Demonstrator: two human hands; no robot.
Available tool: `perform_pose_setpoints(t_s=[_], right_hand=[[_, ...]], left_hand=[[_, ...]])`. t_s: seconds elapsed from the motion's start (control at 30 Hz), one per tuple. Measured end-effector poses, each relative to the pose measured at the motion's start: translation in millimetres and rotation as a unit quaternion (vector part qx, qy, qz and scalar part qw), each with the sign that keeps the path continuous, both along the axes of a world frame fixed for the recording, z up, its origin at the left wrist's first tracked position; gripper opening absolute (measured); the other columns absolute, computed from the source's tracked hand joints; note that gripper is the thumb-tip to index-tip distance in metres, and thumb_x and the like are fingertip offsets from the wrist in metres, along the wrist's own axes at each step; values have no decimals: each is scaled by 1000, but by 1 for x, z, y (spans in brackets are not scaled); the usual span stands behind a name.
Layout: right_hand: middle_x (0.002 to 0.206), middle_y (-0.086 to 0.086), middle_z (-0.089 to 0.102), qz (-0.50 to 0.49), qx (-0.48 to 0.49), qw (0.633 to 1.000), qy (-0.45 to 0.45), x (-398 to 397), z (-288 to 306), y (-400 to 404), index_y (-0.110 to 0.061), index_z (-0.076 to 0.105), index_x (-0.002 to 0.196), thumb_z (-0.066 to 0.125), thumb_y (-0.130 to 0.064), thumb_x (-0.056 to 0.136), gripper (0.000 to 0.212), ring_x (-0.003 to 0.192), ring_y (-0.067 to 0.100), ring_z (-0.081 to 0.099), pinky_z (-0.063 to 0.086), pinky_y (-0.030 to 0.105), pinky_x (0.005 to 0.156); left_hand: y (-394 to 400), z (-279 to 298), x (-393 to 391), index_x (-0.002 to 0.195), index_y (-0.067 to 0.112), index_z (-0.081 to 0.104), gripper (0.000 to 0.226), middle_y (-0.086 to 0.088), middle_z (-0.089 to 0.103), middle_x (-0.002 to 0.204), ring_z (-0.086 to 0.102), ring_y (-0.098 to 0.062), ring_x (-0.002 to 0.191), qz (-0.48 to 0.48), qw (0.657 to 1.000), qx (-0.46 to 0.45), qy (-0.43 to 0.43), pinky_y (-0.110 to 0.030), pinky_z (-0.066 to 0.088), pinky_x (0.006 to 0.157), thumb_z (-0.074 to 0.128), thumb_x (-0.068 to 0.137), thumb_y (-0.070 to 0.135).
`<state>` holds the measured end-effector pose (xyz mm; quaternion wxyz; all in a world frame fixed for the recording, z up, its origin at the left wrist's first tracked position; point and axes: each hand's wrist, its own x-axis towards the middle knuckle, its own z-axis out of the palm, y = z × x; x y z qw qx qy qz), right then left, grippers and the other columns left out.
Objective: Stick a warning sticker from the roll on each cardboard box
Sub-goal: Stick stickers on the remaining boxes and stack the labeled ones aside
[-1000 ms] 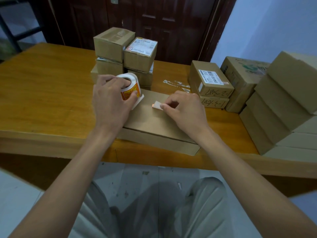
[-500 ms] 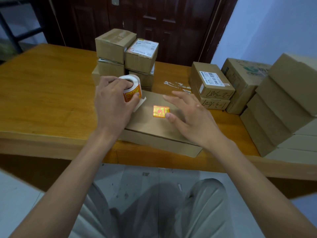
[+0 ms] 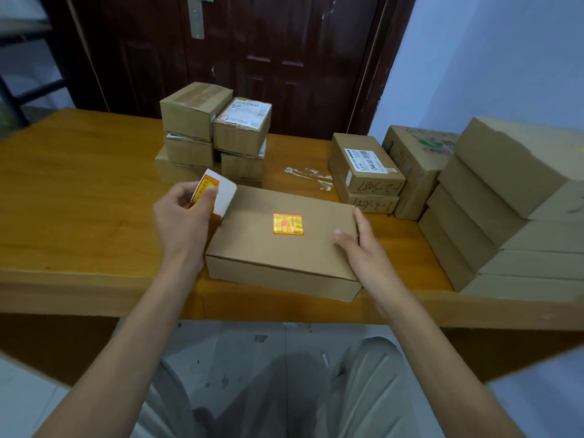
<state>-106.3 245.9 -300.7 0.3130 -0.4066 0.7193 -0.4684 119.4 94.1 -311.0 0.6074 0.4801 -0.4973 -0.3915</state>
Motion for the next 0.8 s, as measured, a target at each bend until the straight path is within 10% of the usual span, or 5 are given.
perform_pose_setpoints(t_s=[0.23,0.47,0.67,0.8], right_hand=[[149,-10,58,-90,-72,977,-179,-2,-2,9,-44,29,164,62,-25,104,71,126,18,64,55,48,108],[126,-5,75,-57,-112,969,-213,-23,45,13,-44,45,156,70,-26,100,64,105,20,78,65,39,78],[130,-4,75,-32,-168,965,-198,-22,109,-2,-42,55,149,66,-36,101,50,114,23,75,62,47,95],[116,-6,79,-27,-189,962,-195,-34,177,-6,-38,65,135,63,-35,100,35,96,15,77,61,33,73]], left_hand=[[20,3,-15,107,13,75,13,3,74,98,65,-3,87,28,997,15,64,-21,54,74,70,98,22],[39,54,-23,105,30,72,17,1,69,111,65,-10,103,14,992,-113,-60,-19,53,85,75,90,36],[35,146,-22,101,14,77,15,4,75,91,67,0,78,12,984,-175,22,-18,53,66,75,89,22],[33,209,-28,96,14,78,15,5,73,82,66,-3,72,9,974,-218,66,-21,54,63,73,86,24]])
